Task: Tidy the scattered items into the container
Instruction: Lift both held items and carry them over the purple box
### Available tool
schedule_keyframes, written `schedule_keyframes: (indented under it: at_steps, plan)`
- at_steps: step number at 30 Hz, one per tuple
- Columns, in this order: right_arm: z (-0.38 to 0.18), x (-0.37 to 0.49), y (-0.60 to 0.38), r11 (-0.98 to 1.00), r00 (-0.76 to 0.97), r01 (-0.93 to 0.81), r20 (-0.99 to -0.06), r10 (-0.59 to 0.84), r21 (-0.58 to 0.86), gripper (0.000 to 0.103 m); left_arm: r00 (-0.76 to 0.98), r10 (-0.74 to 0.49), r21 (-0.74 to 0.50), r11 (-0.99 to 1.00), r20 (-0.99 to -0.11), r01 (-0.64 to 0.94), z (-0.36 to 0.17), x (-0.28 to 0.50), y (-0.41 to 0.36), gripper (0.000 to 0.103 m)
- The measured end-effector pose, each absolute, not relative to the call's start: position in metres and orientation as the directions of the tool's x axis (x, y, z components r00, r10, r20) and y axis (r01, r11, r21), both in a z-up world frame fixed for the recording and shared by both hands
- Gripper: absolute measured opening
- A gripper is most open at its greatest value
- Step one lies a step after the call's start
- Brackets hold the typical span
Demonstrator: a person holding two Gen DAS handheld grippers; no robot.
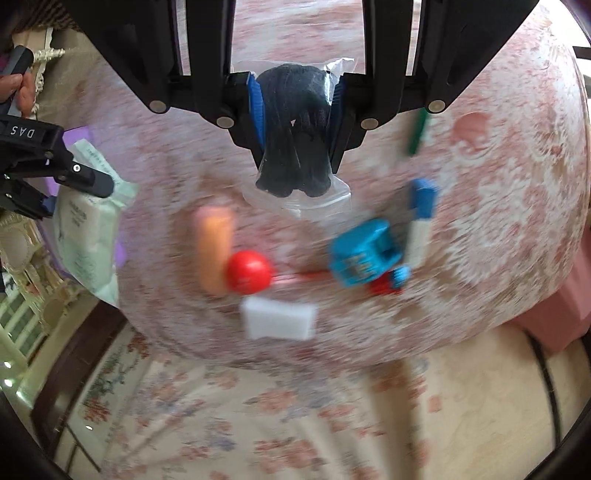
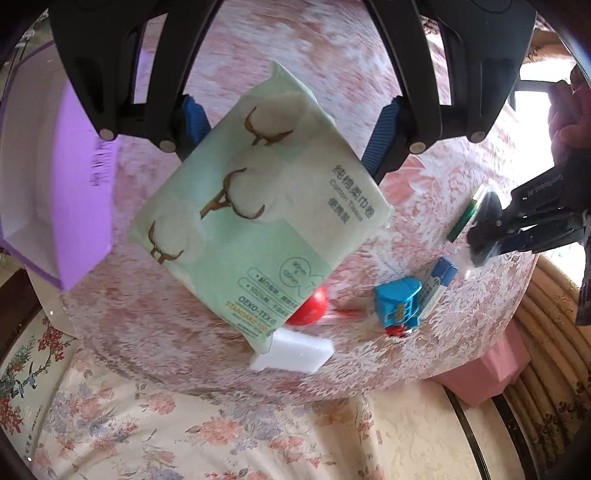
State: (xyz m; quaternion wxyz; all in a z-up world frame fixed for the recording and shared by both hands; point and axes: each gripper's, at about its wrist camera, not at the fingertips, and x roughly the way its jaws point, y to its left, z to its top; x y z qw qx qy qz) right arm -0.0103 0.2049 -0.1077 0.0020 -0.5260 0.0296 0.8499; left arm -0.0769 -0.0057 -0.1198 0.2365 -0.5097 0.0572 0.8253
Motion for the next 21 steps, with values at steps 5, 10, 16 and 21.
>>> schedule_keyframes:
  at_steps: [5,10,16,21]
  plan:
    - [-0.079,0.009,0.271,-0.998,-0.470,-0.049,-0.882,-0.020,0.048,0.074,-0.341,0.388,-0.170,-0.835,-0.857,-0.523,-0.096,-0.061,0.076,0.030]
    - [-0.063,0.035,0.345,-0.995,-0.472,-0.096,-0.882,0.014,0.035,0.074,-0.285,0.463,-0.209,-0.759,-0.839,-0.617,-0.077,-0.043,0.172,0.030]
    - [-0.064,0.062,0.424,-0.988,-0.443,-0.155,-0.893,0.075,-0.006,0.074,-0.189,0.538,-0.268,-0.656,-0.822,-0.705,-0.064,-0.027,0.277,0.030]
    - [-0.079,0.073,0.476,-0.981,-0.394,-0.186,-0.912,0.117,-0.046,0.074,-0.133,0.562,-0.287,-0.595,-0.816,-0.751,-0.063,-0.022,0.354,0.030]
